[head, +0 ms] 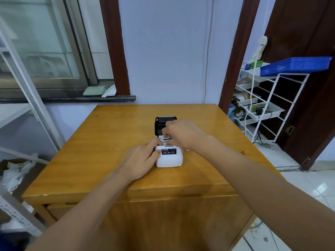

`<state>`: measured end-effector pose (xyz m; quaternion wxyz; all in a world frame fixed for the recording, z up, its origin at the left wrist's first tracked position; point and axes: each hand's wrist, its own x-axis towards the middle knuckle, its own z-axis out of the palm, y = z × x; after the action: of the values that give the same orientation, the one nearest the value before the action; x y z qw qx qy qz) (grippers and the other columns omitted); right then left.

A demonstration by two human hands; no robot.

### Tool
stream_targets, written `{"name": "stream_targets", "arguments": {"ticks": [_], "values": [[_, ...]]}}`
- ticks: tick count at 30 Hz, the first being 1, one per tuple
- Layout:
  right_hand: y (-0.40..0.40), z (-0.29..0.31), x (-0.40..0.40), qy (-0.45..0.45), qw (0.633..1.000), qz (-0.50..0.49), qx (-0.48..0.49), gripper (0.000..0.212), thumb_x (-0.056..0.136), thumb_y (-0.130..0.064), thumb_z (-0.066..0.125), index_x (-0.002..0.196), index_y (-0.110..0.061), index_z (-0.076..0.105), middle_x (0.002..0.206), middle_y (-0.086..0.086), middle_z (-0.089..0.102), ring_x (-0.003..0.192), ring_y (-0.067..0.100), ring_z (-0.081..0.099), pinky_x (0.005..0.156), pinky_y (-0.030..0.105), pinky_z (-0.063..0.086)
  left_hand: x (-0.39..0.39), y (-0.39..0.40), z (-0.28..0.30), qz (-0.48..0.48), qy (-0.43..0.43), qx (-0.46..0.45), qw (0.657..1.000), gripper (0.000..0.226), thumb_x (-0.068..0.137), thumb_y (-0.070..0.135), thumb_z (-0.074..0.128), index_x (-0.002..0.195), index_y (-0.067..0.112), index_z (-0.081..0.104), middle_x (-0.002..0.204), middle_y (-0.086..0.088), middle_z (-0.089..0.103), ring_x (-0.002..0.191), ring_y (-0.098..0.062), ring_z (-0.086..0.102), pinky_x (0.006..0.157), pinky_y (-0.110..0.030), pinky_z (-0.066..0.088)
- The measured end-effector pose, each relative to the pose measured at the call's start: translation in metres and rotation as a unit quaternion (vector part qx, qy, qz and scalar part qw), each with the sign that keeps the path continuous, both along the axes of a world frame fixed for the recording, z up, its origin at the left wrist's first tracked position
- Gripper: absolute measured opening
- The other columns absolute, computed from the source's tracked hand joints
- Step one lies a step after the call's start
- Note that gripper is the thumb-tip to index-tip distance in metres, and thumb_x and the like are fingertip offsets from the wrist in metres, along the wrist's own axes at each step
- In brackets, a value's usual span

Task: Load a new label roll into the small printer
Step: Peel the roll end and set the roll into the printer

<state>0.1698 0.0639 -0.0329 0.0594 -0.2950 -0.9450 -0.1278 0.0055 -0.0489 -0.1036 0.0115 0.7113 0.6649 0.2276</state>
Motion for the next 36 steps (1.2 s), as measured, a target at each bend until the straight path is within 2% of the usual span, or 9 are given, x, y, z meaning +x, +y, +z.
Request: {"name": "stream_targets", "arguments": {"ticks": [2, 5, 12, 16, 19, 23, 26, 30, 36], "values": [[0.002, 0.001, -0.002, -0.001, 1.000, 0.008, -0.008, 0.018, 0.094, -0.034, 0.068, 0.109, -0.023, 0.067, 0.108, -0.002, 0.066, 0.085, 0.024, 0.059, 0.062, 0.032, 0.035, 0.000, 0.000, -0.001, 0.007, 0.014, 0.003, 1.000, 0.026, 0.105, 0.043, 0.029, 0.125, 0.036, 0.045, 0.069, 0.008, 0.054, 0.068, -0.023, 0.060, 0.059, -0.037, 0.043], [0.002, 0.001, -0.001, 0.005, 1.000, 0.016, -0.007, 0.015, 0.094, -0.033, 0.067, 0.107, -0.026, 0.067, 0.108, -0.003, 0.066, 0.091, 0.025, 0.064, 0.062, 0.032, 0.035, 0.001, 0.000, -0.001, 0.023, 0.042, 0.006, 0.999, 0.025, 0.108, 0.042, 0.029, 0.127, 0.036, 0.044, 0.066, 0.010, 0.049, 0.065, -0.022, 0.055, 0.054, -0.036, 0.035], [0.005, 0.003, 0.004, 0.011, 0.996, 0.003, -0.088, 0.023, 0.097, -0.032, 0.065, 0.116, -0.024, 0.074, 0.105, -0.005, 0.064, 0.101, 0.021, 0.062, 0.067, 0.031, 0.038, 0.004, -0.003, 0.003, 0.023, 0.037, -0.002, 0.999, 0.025, 0.108, 0.042, 0.030, 0.127, 0.034, 0.044, 0.063, 0.005, 0.050, 0.057, -0.016, 0.049, 0.053, -0.037, 0.033], [0.006, 0.005, 0.003, 0.010, 0.996, -0.008, -0.092, 0.026, 0.097, -0.029, 0.065, 0.121, -0.025, 0.073, 0.116, -0.005, 0.070, 0.106, 0.019, 0.063, 0.059, 0.028, 0.035, 0.003, -0.004, 0.001, 0.012, 0.030, 0.000, 0.999, 0.026, 0.107, 0.045, 0.027, 0.127, 0.036, 0.042, 0.067, 0.003, 0.058, 0.059, -0.019, 0.057, 0.052, -0.039, 0.039], [0.004, 0.001, 0.002, 0.016, 0.997, -0.019, -0.073, 0.027, 0.098, -0.028, 0.064, 0.123, -0.025, 0.073, 0.121, -0.004, 0.068, 0.107, 0.021, 0.064, 0.066, 0.030, 0.037, 0.002, -0.002, -0.001, 0.010, 0.023, -0.004, 1.000, 0.029, 0.106, 0.046, 0.027, 0.130, 0.037, 0.040, 0.067, 0.003, 0.057, 0.057, -0.020, 0.055, 0.051, -0.038, 0.039], [0.001, 0.002, -0.003, -0.002, 0.998, -0.033, -0.057, 0.022, 0.097, -0.027, 0.063, 0.117, -0.026, 0.072, 0.117, -0.002, 0.068, 0.103, 0.023, 0.066, 0.062, 0.032, 0.037, -0.001, -0.002, -0.002, 0.010, 0.003, -0.010, 1.000, 0.042, 0.100, 0.054, 0.021, 0.138, 0.038, 0.032, 0.076, 0.002, 0.065, 0.056, -0.021, 0.059, 0.050, -0.039, 0.040], [-0.002, 0.003, -0.002, 0.005, 0.998, -0.039, -0.048, 0.025, 0.098, -0.027, 0.061, 0.122, -0.027, 0.068, 0.117, -0.003, 0.068, 0.102, 0.022, 0.065, 0.058, 0.030, 0.035, 0.000, -0.002, -0.003, 0.013, -0.013, -0.010, 1.000, 0.045, 0.103, 0.052, 0.027, 0.144, 0.034, 0.027, 0.086, 0.012, 0.069, 0.059, -0.016, 0.061, 0.050, -0.038, 0.039], [-0.009, -0.004, 0.006, 0.057, 0.996, -0.050, -0.051, 0.020, 0.099, -0.030, 0.061, 0.118, -0.023, 0.063, 0.117, -0.001, 0.063, 0.098, 0.025, 0.065, 0.067, 0.033, 0.039, 0.002, -0.002, -0.002, 0.027, -0.036, -0.012, 0.999, 0.048, 0.106, 0.048, 0.035, 0.150, 0.029, 0.028, 0.077, 0.023, 0.057, 0.060, -0.013, 0.058, 0.053, -0.037, 0.038], [-0.021, -0.007, 0.012, 0.115, 0.990, -0.080, -0.028, 0.015, 0.098, -0.032, 0.062, 0.111, -0.024, 0.065, 0.115, 0.001, 0.058, 0.076, 0.025, 0.056, 0.062, 0.032, 0.038, 0.001, -0.003, -0.002, 0.036, -0.046, -0.025, 0.998, 0.054, 0.103, 0.054, 0.034, 0.150, 0.030, 0.025, 0.084, 0.014, 0.060, 0.064, -0.014, 0.062, 0.053, -0.037, 0.041]]}}
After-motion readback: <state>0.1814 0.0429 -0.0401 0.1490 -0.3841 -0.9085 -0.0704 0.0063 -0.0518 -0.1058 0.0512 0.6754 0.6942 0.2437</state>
